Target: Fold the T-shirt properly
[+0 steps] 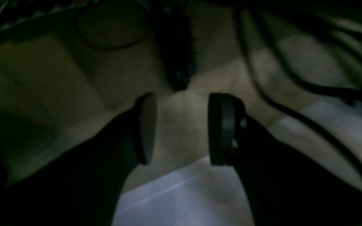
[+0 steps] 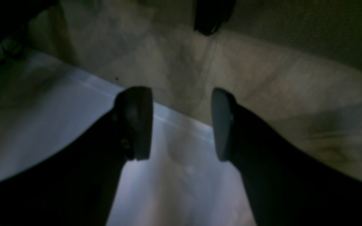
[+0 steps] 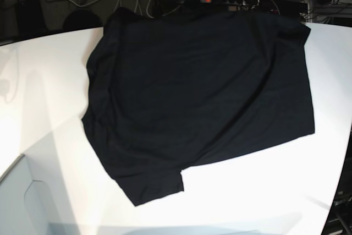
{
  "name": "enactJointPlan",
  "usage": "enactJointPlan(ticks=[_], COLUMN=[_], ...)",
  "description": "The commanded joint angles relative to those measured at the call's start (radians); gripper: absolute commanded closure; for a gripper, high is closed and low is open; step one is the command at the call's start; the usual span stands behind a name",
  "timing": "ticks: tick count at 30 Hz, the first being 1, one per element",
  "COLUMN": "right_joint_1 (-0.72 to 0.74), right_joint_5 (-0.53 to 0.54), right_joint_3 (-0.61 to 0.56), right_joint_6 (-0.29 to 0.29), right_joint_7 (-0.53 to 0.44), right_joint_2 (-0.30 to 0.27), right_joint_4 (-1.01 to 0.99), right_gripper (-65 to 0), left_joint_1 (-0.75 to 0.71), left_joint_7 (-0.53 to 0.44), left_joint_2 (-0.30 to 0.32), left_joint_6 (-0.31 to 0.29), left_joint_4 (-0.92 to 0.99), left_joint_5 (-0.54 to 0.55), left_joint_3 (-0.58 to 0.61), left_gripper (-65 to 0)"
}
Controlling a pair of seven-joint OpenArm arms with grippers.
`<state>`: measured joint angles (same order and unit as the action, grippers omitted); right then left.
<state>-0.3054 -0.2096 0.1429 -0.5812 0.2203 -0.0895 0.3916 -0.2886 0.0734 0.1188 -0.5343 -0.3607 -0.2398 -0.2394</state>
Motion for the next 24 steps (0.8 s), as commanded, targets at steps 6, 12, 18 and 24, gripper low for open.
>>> enactJointPlan(ticks=[6,12,18,24], right_joint_1=[0.021,0.036,0.051,0.071], right_joint_5=[-0.004,-0.003,-0.001,-0.003], right_joint_3=[-0.006,-0.006,-0.004,0.001], right_joint_6=[0.323,0.398,0.398,0.398], right_joint_7=[-0.066,-0.149,-0.155,-0.155], right_joint_2=[0.02,0.06,0.109,0.135], right_joint_4=[0.002,-0.004,-0.006,-0.007], right_gripper=[-30.3,-30.3,-30.3,-30.3], left_joint_1=[0.053,0.073,0.107,0.118], left_joint_7=[-0.004,-0.008,-0.008,-0.004], left_joint_2=[0.003,-0.04,-0.094,-0.097], left_joint_6=[0.303,0.382,0.382,0.38], left_joint_4=[-0.005,0.004,0.007,0.007], left_joint_5=[0.001,0.004,0.003,0.001], left_joint_3=[0.001,-0.001,0.001,0.001], left_gripper=[-26.0,-26.0,-26.0,-26.0])
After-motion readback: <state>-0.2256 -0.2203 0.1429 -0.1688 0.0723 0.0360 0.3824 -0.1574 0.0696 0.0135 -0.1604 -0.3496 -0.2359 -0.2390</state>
